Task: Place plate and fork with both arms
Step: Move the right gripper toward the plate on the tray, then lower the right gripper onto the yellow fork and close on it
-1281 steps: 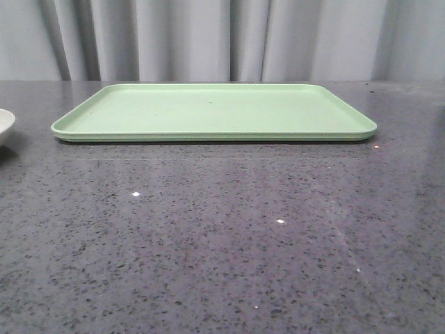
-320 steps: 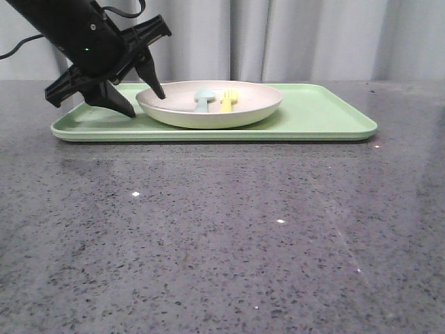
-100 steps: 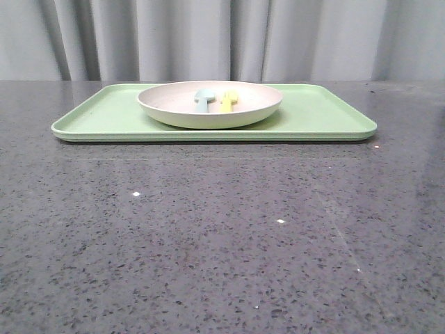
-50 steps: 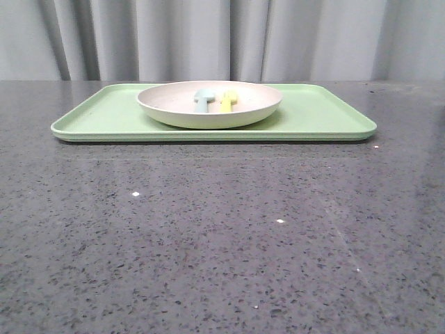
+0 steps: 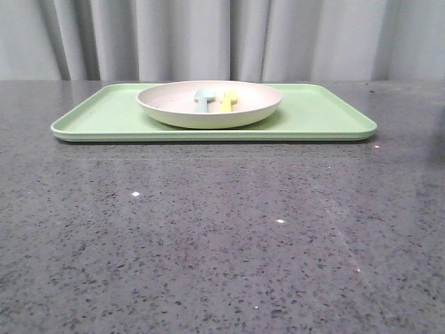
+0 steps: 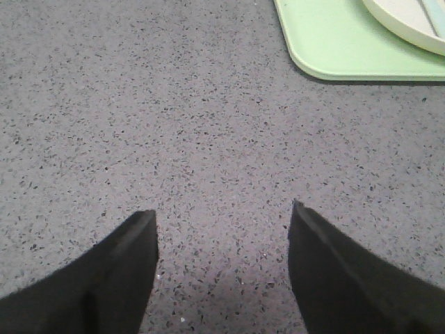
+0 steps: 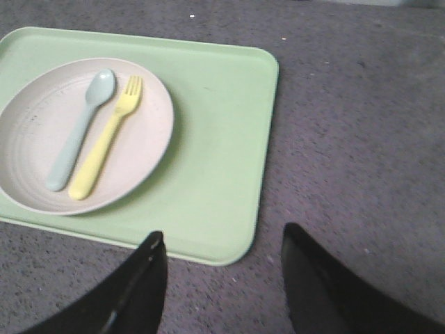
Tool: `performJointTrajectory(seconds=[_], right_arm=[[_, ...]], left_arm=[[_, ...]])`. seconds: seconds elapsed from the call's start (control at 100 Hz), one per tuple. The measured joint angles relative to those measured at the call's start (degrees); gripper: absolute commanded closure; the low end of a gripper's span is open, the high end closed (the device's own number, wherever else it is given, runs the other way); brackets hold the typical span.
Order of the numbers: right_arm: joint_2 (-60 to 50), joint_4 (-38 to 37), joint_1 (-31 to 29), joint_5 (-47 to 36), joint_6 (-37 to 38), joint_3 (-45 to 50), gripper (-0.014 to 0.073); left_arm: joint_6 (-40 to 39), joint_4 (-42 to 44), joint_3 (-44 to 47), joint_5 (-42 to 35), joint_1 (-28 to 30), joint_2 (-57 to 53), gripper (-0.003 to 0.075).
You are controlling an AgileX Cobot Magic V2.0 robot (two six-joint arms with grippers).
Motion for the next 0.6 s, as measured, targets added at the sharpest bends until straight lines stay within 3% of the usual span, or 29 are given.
performJointTrajectory(seconds=[0.25, 0.42, 0.6], right_arm=[[17.13, 0.0, 6.75, 2.38, 1.5, -15.52, 0.0198], [27.07, -0.7, 9.69, 6.27, 6.39, -25.53, 0.0198], [35.88, -6.33, 13.04, 10.34, 13.55, -34.56, 0.0199]], left_arm=[[0.0, 0.0, 0.0, 0.0, 0.0, 0.0, 0.0311], [0.0, 0.0, 0.0, 0.0, 0.0, 0.0, 0.0311], [0.0, 0.0, 0.0, 0.0, 0.0, 0.0, 0.0311]])
